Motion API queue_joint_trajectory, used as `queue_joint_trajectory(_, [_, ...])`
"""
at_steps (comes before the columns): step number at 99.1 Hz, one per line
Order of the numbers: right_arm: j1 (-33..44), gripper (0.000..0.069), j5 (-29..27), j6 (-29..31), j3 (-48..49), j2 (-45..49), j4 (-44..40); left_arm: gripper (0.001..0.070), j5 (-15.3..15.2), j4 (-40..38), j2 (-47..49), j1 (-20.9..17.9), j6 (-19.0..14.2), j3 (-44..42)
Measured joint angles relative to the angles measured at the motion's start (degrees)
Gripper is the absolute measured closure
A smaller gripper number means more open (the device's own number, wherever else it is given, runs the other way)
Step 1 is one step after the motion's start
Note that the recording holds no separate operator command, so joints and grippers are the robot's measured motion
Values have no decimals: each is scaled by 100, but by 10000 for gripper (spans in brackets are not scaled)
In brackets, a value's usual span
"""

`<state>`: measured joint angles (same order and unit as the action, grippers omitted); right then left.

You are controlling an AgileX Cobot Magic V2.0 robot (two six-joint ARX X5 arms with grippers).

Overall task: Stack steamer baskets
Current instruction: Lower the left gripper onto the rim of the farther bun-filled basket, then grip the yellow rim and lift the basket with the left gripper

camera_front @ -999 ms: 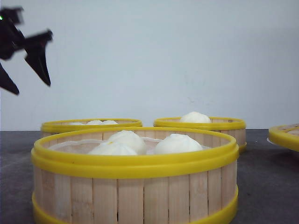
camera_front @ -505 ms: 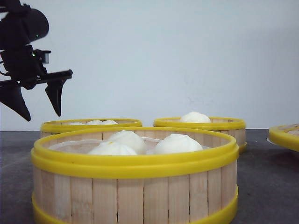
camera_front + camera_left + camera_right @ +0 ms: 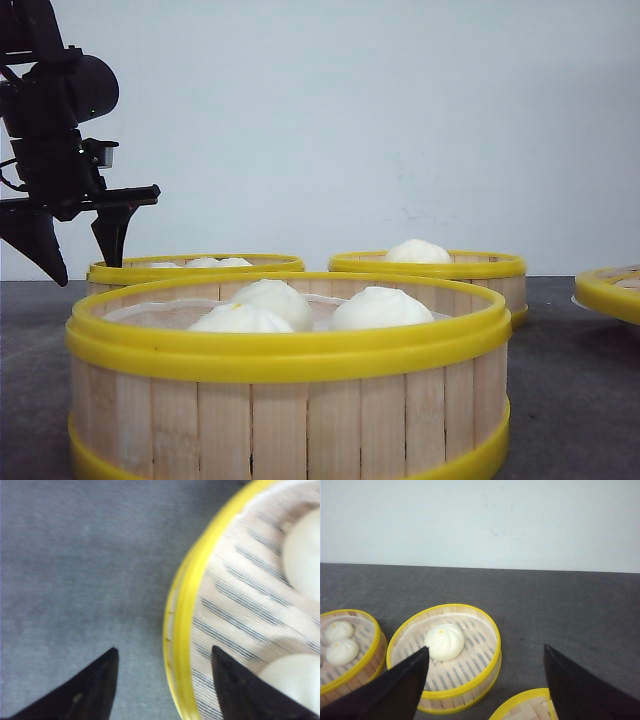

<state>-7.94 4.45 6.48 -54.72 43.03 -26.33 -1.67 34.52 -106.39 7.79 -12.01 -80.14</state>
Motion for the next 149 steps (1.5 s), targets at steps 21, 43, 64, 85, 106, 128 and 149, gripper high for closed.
queue_joint_trajectory(21, [0,247,-2,0,0,26,-2,511,-15,-28,-4,9,-26,0])
queue_joint_trajectory(43, [0,247,0,0,0,26,-2,523,-122,-31,-7,33,-111,0])
queue_joint_trajectory(64, [0,247,0,0,0,26,-2,523,-120,-50,-129,37,-118,-7])
queue_joint_trajectory(85, [0,247,0,2,0,26,-2,629,-103,-83,-173,68,-225,-7])
queue_joint_trajectory(106, [0,250,-4,0,0,26,-2,674,-118,-107,-173,85,-264,-9])
queue_joint_trajectory(128, [0,277,-4,0,0,26,-2,682,-44,-37,-177,81,-267,-308])
queue_joint_trajectory(149, [0,278,-4,0,0,31,-2,682,660,48,197,-133,-260,-433])
